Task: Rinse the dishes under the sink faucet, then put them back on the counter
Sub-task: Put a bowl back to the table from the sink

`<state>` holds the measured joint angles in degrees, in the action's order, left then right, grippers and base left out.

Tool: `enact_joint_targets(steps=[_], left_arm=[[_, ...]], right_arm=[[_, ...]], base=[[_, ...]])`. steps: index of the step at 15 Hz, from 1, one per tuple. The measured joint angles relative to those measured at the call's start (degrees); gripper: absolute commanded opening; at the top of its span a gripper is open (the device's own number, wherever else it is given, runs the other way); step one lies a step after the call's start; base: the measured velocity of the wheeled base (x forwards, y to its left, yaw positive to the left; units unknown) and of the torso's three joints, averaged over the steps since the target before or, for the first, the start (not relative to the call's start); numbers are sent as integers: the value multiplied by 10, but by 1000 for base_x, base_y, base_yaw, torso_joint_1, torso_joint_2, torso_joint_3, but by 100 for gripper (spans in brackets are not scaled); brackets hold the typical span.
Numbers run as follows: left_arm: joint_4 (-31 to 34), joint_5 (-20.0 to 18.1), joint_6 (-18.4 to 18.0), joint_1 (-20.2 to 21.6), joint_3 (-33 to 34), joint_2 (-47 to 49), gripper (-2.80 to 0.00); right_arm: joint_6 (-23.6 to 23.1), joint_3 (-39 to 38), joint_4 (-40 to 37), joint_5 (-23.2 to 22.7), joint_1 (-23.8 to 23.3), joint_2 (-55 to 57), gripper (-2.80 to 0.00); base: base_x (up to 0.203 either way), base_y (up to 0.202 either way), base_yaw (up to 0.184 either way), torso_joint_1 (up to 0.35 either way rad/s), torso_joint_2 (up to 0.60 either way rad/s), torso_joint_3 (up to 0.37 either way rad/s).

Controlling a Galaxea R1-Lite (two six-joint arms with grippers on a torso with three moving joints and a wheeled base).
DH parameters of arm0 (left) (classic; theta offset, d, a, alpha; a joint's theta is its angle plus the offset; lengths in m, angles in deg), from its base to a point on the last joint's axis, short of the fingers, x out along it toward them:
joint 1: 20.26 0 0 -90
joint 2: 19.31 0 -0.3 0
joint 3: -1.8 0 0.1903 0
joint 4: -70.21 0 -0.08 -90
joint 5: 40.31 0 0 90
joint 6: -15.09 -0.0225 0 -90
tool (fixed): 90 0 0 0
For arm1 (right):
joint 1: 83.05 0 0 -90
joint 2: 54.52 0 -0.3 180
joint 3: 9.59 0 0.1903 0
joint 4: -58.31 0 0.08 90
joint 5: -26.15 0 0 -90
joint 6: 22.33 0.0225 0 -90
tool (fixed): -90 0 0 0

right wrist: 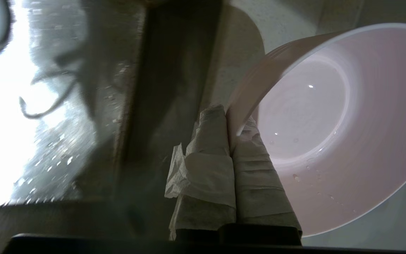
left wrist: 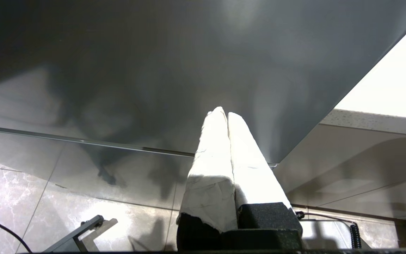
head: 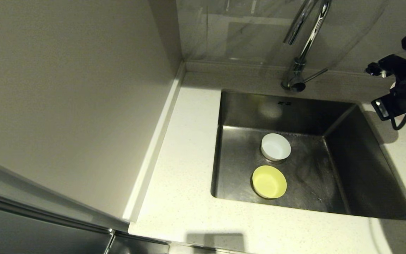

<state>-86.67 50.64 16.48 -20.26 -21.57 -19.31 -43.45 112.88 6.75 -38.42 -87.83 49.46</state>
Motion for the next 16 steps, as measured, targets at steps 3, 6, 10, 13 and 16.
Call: enact_joint_targets(steps=[3, 6, 10, 13, 16], left_arm=[[0, 0, 0, 0, 0, 0, -280], [0, 0, 0, 0, 0, 0, -280], [0, 0, 0, 0, 0, 0, -280], [0, 0, 0, 0, 0, 0, -280], [0, 0, 0, 0, 0, 0, -280]], right_arm=[[19, 72, 0, 26, -13, 63, -280], [21, 129, 3, 63, -29, 114, -280], [21, 140, 34, 81, -39, 152, -280], [21, 141, 43, 94, -43, 169, 0], [22, 142, 73, 107, -48, 185, 0]], base=[[0, 0, 0, 0, 0, 0], [0, 0, 0, 0, 0, 0], [0, 0, 0, 0, 0, 0], [0, 0, 0, 0, 0, 0], [0, 0, 0, 0, 0, 0]])
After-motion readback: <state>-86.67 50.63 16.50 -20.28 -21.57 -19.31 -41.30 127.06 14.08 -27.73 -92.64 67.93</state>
